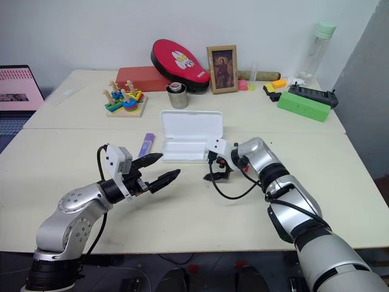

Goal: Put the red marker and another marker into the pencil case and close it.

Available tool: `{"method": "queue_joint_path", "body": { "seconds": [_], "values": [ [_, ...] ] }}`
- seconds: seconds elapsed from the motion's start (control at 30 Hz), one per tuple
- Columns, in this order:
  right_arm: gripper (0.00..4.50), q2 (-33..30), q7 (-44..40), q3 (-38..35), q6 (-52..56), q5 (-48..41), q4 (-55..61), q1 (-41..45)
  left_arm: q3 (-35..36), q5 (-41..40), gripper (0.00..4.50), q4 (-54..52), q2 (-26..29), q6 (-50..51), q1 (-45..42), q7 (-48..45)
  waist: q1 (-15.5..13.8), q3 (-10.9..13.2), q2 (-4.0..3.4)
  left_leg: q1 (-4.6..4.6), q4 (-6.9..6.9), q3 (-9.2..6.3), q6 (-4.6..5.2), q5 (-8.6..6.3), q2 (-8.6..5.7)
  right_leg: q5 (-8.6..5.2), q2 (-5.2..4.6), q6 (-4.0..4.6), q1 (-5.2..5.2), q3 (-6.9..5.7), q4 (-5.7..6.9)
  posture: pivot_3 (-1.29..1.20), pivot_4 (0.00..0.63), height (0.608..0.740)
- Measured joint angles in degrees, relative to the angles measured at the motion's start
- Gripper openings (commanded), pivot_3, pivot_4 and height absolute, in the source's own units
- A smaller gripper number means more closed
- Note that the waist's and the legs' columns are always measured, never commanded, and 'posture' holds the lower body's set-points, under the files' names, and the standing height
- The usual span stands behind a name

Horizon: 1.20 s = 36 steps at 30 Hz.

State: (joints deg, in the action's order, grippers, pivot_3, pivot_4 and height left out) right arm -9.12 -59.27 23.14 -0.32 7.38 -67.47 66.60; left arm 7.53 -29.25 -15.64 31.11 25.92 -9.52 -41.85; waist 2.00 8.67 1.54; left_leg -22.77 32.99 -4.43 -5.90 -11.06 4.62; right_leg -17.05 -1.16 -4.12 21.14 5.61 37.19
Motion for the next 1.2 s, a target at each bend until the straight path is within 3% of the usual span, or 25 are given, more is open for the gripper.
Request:
{"method": "queue_joint_path", "body": {
  "seconds": [0.13,0.43,0.73,0.9,1.2],
  "values": [
    [1.95,0.94,2.14,-0.20,-0.71,1.47,-1.97,1.21,0.00,-0.04,4.50,-0.53,-0.01,0.00,-0.11,0.02,-0.01,-0.01,0.00,0.03,0.01,-0.01,0.00,0.00,-0.01,0.00,0.00,0.00,-0.04,0.00,0.01,0.00,0.150,0.740],
    [0.07,1.43,4.40,-1.65,-2.90,3.65,-3.76,1.69,0.00,-0.04,4.50,-0.37,0.00,-0.09,-0.48,-0.20,-0.03,-0.01,-0.01,0.01,-0.01,-0.02,0.00,0.00,-0.01,0.01,0.00,-0.01,-0.03,0.00,0.01,0.00,0.150,0.740],
    [0.02,1.09,3.60,-2.17,-5.28,4.96,-3.77,1.69,0.05,-0.01,4.50,-0.01,0.03,-0.28,0.04,-0.51,0.03,0.01,-0.02,-0.02,-0.02,-0.02,0.00,0.00,-0.01,0.01,0.00,-0.01,0.00,0.00,-0.03,0.00,0.150,0.740],
    [0.02,-0.20,0.03,-2.17,-7.40,4.84,0.92,-0.13,1.81,-0.09,4.50,-1.69,0.98,-0.11,4.73,-0.58,0.47,0.01,-0.03,-0.03,-0.05,-0.02,0.00,-0.01,0.00,0.00,0.00,-0.01,0.02,0.01,-0.07,0.00,0.150,0.740],
    [0.02,-9.08,-10.70,-1.34,2.43,2.23,36.75,-20.38,10.56,-3.59,4.50,-9.12,4.00,1.14,19.41,-1.46,0.25,0.03,-0.06,-0.06,-0.05,-0.01,0.00,-0.01,0.00,-0.01,-0.02,0.00,0.01,0.00,-0.11,0.00,0.150,0.740]
  ]
}}
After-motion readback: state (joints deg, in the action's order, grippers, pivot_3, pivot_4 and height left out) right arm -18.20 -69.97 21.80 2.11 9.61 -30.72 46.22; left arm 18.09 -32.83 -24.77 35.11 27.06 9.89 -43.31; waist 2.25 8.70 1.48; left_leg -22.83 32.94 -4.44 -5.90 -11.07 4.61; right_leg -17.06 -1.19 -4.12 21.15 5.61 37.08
